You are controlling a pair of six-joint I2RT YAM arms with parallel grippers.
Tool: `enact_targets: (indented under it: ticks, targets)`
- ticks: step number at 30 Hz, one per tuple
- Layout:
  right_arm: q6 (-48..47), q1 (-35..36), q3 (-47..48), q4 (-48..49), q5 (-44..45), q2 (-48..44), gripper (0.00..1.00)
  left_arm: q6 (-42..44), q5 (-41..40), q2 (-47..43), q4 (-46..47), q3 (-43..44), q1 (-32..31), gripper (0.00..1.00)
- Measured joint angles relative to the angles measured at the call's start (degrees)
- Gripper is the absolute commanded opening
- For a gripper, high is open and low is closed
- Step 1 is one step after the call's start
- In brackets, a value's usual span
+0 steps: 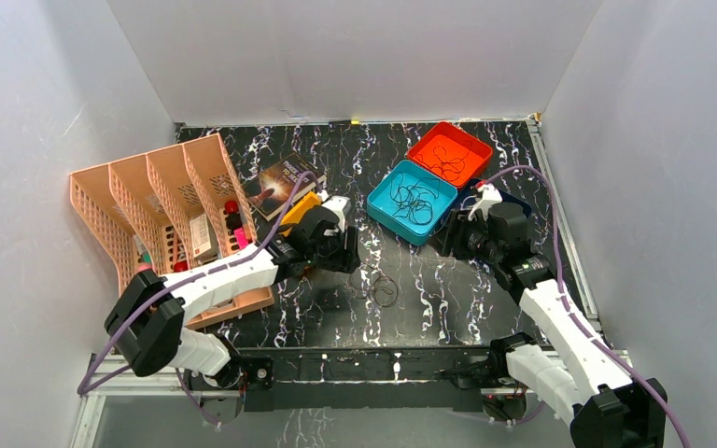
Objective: Untangle the cables
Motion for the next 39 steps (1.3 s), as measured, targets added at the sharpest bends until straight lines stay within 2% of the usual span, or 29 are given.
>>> enact_targets:
  ticks: [11,18,39]
  targets:
    - [0.1,0.0,0.0,0.0,-1.0,0.0,0.59,-2.3,2.5,5.7,6.0,-1.5,1.3,0.55]
    - [0.2,0.0,-1.0,0.0,-1.4,0.0,0.59,-3.1,5.6,7.5,8.2,-2.6,4.3,0.48]
    - [1.3,0.0,-1.0,0.0,-2.6,0.0,0.59,-3.4,11.6,11.2,13.5,-5.5,4.4,0.43]
